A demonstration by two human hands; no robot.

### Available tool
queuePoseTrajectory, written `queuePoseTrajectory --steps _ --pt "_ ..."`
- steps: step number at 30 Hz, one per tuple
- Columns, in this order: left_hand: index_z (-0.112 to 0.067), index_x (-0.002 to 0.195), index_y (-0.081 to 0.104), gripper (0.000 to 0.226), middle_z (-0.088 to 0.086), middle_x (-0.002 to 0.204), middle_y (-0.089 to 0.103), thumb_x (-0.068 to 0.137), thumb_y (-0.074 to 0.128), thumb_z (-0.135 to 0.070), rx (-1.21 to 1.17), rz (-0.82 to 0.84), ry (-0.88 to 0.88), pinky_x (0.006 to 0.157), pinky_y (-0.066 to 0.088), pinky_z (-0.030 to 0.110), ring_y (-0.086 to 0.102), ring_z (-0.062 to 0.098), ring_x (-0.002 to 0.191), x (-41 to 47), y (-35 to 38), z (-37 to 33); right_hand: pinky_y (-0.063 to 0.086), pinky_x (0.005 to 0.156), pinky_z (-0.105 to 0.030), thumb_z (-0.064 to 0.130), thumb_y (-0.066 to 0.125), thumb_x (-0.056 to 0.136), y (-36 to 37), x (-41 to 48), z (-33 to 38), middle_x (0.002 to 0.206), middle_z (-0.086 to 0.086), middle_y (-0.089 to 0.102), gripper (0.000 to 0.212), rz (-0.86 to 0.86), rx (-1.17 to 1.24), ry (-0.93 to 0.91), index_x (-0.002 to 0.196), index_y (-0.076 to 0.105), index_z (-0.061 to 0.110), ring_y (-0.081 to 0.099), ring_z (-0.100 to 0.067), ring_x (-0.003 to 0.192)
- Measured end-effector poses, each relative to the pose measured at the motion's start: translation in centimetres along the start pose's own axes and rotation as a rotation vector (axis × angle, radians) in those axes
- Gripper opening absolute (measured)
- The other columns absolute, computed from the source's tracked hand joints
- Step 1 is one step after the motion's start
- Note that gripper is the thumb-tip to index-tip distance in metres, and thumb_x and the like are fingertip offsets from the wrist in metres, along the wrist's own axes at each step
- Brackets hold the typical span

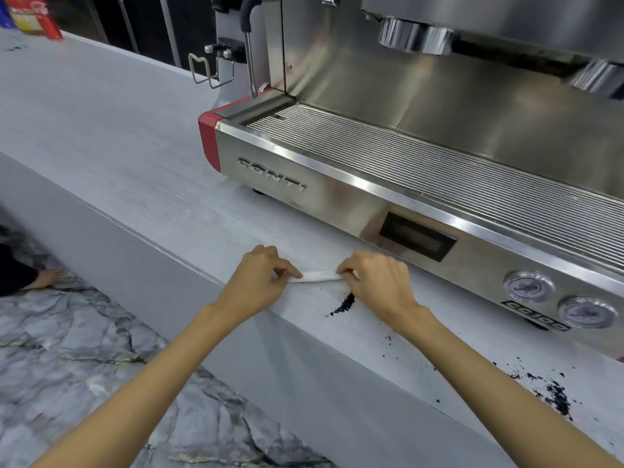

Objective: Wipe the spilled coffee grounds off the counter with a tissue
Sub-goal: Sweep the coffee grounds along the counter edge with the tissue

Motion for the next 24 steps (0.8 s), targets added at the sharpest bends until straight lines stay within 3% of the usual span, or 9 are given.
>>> queuePoseTrajectory --steps 3,6,9,11,14,20,24 --pt "-0.02 0.089 0.075 0.025 -0.011 0.063 0.041 0.083 0.056 -0.005 -0.005 -0.075 -0.058 0.062 0.029 0.016 0.043 0.014 0.077 0.9 -1.1 0.1 0.037 0.062 -0.028 0.017 0.046 0.093 -0.4 2.3 0.4 0.105 0.007 0.069 0.026 -0.069 0.0 -0.008 0.103 0.069 0.025 0.065 -0.027 0.088" --pt "-0.02 0.093 0.074 0.026 0.001 0.072 0.049 0.084 0.054 -0.005 0.031 -0.034 -0.071 0.066 0.028 0.014 0.043 0.014 0.081 1.7 -0.3 -0.2 0.039 0.059 -0.031 0.011 0.044 0.094 0.6 3.2 0.3 0.109 0.002 0.068 0.027 -0.022 -0.133 -0.068 0.107 0.067 0.019 0.064 -0.03 0.083" --pt "-0.017 0.092 0.074 0.026 0.001 0.076 0.048 0.083 0.053 -0.003 0.031 -0.005 -0.066 0.07 0.035 0.021 0.04 0.014 0.081 1.8 1.5 -1.3 0.021 0.047 -0.025 0.005 0.04 0.094 1.1 2.3 -0.8 0.111 -0.002 0.065 0.029 -0.007 -0.194 -0.051 0.108 0.064 0.014 0.049 -0.028 0.068" --pt "-0.014 0.092 0.073 0.025 -0.002 0.072 0.044 0.083 0.053 -0.003 0.035 0.018 -0.035 0.069 0.032 0.022 0.037 0.014 0.081 1.6 2.3 -2.3 0.019 0.046 -0.025 0.004 0.04 0.093 0.9 1.4 -1.8 0.108 -0.003 0.065 0.028 -0.015 -0.188 -0.017 0.107 0.064 0.014 0.044 -0.027 0.066" --pt "-0.014 0.093 0.073 0.024 -0.003 0.07 0.041 0.085 0.053 -0.003 0.04 0.063 0.026 0.069 0.031 0.023 0.037 0.015 0.08 0.8 3.0 -3.7 0.031 0.054 -0.028 0.012 0.042 0.095 0.5 -0.8 -3.2 0.103 -0.001 0.065 0.026 -0.031 -0.142 0.024 0.106 0.065 0.017 0.06 -0.031 0.072" --pt "-0.02 0.093 0.073 0.027 -0.015 0.063 0.032 0.086 0.052 -0.005 0.043 0.144 0.126 0.059 0.028 0.014 0.034 0.007 0.069 -1.8 3.7 -5.5 0.022 0.047 -0.024 0.02 0.045 0.096 -0.3 -5.6 -4.1 0.101 0.003 0.066 0.025 -0.002 0.0 0.067 0.105 0.068 0.021 0.064 -0.029 0.077" --pt "-0.023 0.09 0.074 0.026 -0.015 0.063 0.035 0.085 0.055 -0.007 0.055 0.047 0.063 0.067 0.029 0.02 0.039 0.012 0.074 -1.4 1.6 -4.8 0.037 0.062 -0.027 0.022 0.048 0.094 -1.5 -4.7 -3.2 0.106 0.01 0.069 0.023 -0.05 0.1 0.068 0.103 0.069 0.025 0.065 -0.022 0.09"
Point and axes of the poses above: each hand's wrist, its own x-axis towards the middle knuckle, its own y-axis out of the palm, z = x × y, the point moved 5 cm from there along x, towards the middle knuckle
